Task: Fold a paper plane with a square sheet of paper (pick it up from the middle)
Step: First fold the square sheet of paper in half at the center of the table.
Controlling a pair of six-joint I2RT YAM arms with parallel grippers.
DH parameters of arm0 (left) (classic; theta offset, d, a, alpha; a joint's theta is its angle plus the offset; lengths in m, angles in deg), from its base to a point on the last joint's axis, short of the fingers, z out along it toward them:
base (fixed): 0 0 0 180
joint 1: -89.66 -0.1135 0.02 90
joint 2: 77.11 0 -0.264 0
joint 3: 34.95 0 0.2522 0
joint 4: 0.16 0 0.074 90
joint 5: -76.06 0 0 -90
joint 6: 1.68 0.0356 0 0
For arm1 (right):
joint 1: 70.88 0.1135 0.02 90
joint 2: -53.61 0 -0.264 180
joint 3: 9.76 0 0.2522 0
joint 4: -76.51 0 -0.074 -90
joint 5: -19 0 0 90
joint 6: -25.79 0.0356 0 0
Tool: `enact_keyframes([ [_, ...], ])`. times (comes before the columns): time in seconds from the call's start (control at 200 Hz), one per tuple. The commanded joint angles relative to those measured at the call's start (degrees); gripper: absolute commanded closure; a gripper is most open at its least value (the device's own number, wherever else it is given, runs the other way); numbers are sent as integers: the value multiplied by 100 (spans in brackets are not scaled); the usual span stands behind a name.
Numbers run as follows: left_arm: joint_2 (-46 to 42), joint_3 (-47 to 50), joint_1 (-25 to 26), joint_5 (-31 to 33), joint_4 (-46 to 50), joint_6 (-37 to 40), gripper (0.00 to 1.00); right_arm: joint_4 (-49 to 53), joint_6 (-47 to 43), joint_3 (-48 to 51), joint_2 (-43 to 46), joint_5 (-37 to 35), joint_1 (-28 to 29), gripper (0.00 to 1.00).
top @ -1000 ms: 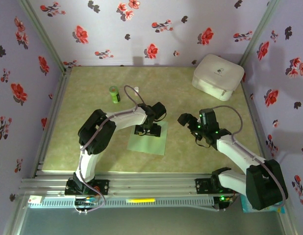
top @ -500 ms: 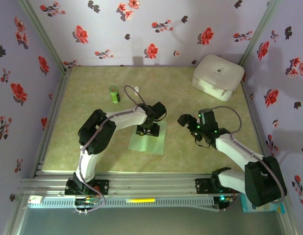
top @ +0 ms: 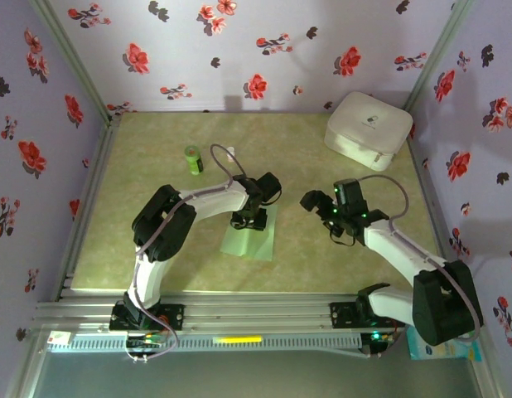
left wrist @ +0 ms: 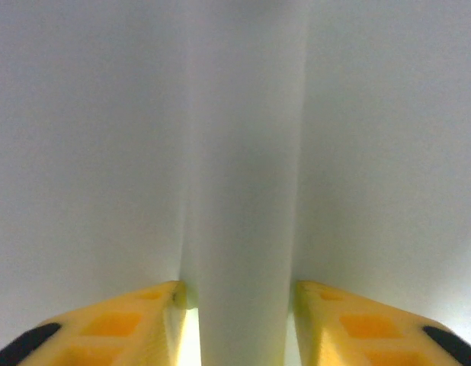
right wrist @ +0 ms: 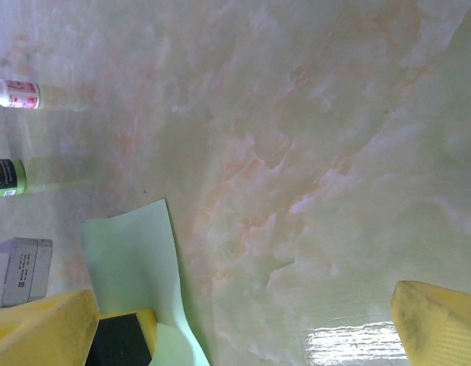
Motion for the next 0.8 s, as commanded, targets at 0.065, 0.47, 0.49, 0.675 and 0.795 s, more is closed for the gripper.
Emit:
enact_keyframes([
  [0.065,92,6,56,-154,-85,96,66,452,-271,-134,290,-399,-13,1],
  [0.47,-447,51,-127,-957,-610,-203,73,391,-129,-77,254,-333,-23,1],
  [0.49,-492,83,-140,-1020,-673,-227,73,374,-116,-72,250,-329,-26,1],
  [0.675,-1048,646,-471,-1958,-1668,-697,71,273,-59,-88,266,-322,-24,1],
  [0.795,-1441,1303,-721,-2679,-2888,-1208,70,297,-95,-181,290,-364,-29,1],
])
